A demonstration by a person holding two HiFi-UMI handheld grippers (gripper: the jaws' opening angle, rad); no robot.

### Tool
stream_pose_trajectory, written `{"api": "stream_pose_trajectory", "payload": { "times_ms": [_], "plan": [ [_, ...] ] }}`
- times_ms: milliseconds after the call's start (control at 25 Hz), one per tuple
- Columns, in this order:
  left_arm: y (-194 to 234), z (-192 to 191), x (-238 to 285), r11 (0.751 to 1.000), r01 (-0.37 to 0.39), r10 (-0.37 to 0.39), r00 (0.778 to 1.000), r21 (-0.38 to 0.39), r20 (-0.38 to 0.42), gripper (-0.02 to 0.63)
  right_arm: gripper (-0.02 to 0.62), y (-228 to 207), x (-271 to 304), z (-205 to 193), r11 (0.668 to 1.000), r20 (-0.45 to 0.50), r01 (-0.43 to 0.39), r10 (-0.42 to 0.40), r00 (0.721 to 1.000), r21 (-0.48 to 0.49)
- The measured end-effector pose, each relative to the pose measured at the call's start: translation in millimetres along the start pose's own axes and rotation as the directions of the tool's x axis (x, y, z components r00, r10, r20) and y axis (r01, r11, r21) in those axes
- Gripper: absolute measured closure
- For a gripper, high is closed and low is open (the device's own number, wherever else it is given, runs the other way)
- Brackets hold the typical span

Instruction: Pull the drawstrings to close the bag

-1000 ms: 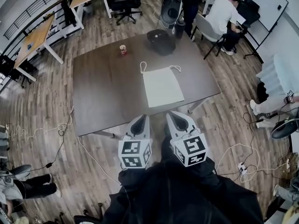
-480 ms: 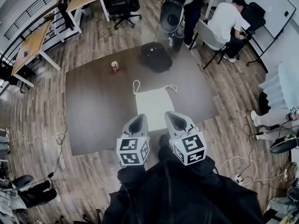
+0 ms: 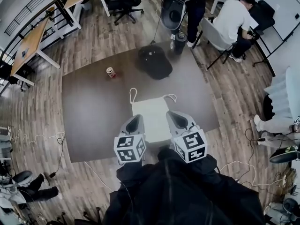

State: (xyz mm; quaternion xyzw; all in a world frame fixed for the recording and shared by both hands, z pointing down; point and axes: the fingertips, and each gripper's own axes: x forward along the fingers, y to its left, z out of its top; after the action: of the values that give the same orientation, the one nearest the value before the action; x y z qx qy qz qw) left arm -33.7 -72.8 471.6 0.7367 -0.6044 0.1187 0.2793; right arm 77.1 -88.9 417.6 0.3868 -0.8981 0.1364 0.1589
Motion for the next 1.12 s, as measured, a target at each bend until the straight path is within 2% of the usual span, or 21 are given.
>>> {"api": "stream_pose_trajectory", "payload": {
  "times_ms": [280, 400, 560, 760, 1120],
  "plan": [
    [38.7, -26.2, 28.5, 0.997, -0.074, 0.071, 0.994, -0.037, -0.082, 0.566, 0.574, -33.7, 27.0, -20.5, 1.000, -0.073, 0.005, -0.003, 0.997, 0.030],
    [54.1, -42.7, 37.5, 0.996, -0.088, 0.083, 0.990, -0.032, -0.118, 0.566, 0.572, -42.5, 38.9, -39.1, 0.999, -0.123, 0.007, -0.002, 0.992, 0.037],
    [85.8, -63.3, 51.1, 0.991, -0.114, 0.100, 0.979, -0.067, -0.175, 0.566, 0.574, -55.6, 56.9, -67.4, 0.998, -0.205, 0.034, -0.022, 0.979, 0.054],
    [121.2, -77.1, 89.8, 0.991, -0.115, 0.094, 0.965, -0.072, -0.246, 0.566, 0.573, -77.3, 90.9, -94.8, 0.994, -0.295, 0.083, -0.060, 0.954, 0.067],
    [171.8, -106.9, 159.8, 0.985, -0.141, 0.097, 0.927, -0.096, -0.363, 0.565, 0.573, -111.1, 154.3, -145.1, 0.994, -0.450, 0.094, -0.057, 0.891, 0.059]
  ]
}}
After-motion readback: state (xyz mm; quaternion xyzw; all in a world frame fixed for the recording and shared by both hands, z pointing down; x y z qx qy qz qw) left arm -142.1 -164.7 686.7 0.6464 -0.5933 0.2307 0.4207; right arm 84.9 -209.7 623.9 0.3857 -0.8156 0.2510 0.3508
